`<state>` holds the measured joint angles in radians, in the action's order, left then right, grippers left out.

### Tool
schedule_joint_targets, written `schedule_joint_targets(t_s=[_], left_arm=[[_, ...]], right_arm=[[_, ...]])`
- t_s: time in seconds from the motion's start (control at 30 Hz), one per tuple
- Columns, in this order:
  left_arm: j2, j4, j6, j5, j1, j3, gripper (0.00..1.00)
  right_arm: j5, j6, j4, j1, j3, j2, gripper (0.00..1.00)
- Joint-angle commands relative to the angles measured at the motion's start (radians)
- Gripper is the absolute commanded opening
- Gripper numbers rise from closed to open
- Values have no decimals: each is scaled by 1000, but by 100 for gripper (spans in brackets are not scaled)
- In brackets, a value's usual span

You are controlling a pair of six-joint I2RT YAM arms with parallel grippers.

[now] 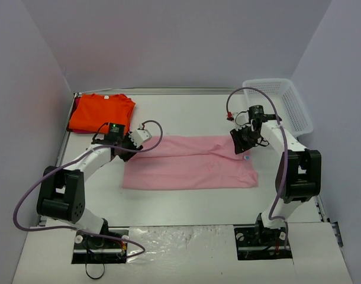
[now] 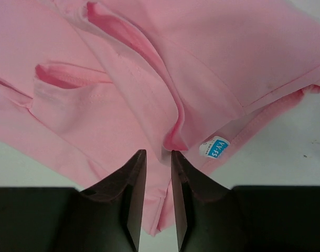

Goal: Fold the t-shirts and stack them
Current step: Fold the other side of the tshirt into a rectangle

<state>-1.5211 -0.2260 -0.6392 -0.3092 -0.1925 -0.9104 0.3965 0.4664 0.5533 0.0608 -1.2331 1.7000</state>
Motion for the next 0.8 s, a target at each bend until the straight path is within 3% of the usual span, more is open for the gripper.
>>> schedule_joint_targets(t_s=[0.0, 0.13, 0.17, 0.27, 0.47, 0.57, 0.63, 0.77], left_arm=[[73, -51, -51, 15, -19, -5, 36], [91, -90, -66, 41, -33, -8, 30], [96, -101, -68, 44, -33, -7, 20], [113, -108, -59, 45, -33, -1, 10], [134, -84, 12, 36, -33, -5, 9], [136, -102, 30, 18, -33, -18, 9], [141, -113, 33, 15, -33, -18, 9], [159, -90, 58, 27, -33, 5, 9]], right_arm=[[33, 34, 77, 10, 11, 10, 23], [41, 54, 109, 13, 23, 15, 29], [42, 57, 111, 13, 21, 6, 30], [50, 57, 111, 13, 9, -14, 31], [149, 87, 186, 22, -83, 12, 30], [195, 197, 307, 37, -121, 38, 31], [206, 238, 393, 47, -120, 47, 32], [188, 285, 407, 43, -95, 33, 34]])
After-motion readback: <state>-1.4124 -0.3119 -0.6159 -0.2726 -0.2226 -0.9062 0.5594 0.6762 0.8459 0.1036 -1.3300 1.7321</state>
